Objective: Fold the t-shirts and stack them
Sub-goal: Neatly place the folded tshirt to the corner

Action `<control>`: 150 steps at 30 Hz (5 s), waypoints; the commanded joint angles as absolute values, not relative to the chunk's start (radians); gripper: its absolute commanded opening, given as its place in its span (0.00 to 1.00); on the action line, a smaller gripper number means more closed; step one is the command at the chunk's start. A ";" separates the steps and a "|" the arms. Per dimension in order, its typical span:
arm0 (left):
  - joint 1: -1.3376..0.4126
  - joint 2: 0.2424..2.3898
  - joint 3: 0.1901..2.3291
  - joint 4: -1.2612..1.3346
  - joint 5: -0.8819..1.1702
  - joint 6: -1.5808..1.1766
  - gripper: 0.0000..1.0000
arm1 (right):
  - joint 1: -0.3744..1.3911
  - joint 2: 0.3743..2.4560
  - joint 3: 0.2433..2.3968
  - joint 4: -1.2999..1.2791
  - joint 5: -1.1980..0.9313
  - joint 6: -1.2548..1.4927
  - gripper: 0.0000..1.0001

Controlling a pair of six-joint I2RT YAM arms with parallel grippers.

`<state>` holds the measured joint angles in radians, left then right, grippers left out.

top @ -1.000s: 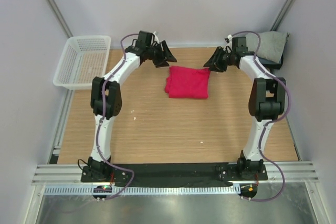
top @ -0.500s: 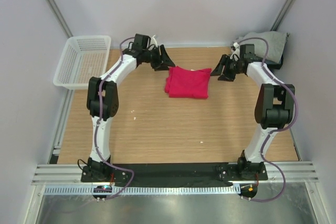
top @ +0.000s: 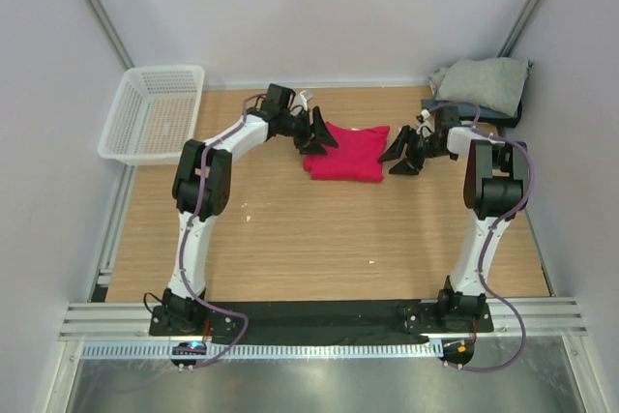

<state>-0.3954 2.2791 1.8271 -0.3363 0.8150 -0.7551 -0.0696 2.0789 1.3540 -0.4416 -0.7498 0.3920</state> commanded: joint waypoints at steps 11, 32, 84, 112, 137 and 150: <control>-0.399 2.356 1.828 -0.334 0.808 -0.753 0.56 | -0.061 2.232 1.485 -0.302 -0.790 0.489 0.62; -0.399 2.384 1.845 -0.327 0.796 -0.776 0.56 | 0.000 2.329 1.572 -0.284 -0.784 0.505 0.60; -0.376 2.261 1.910 -0.437 0.683 -0.552 0.56 | -0.138 2.275 2.500 -0.617 -0.044 -0.281 0.01; -0.448 2.260 1.878 -0.449 0.661 -0.528 0.57 | -0.311 2.454 2.620 -0.428 -0.005 -0.313 0.01; -0.494 2.181 2.149 -0.650 0.271 -0.108 0.70 | -0.296 2.016 2.355 -0.261 0.095 -0.287 0.78; -0.454 1.839 1.999 -0.632 -0.120 -0.060 1.00 | -0.276 1.135 1.200 -0.432 -0.259 -0.068 1.00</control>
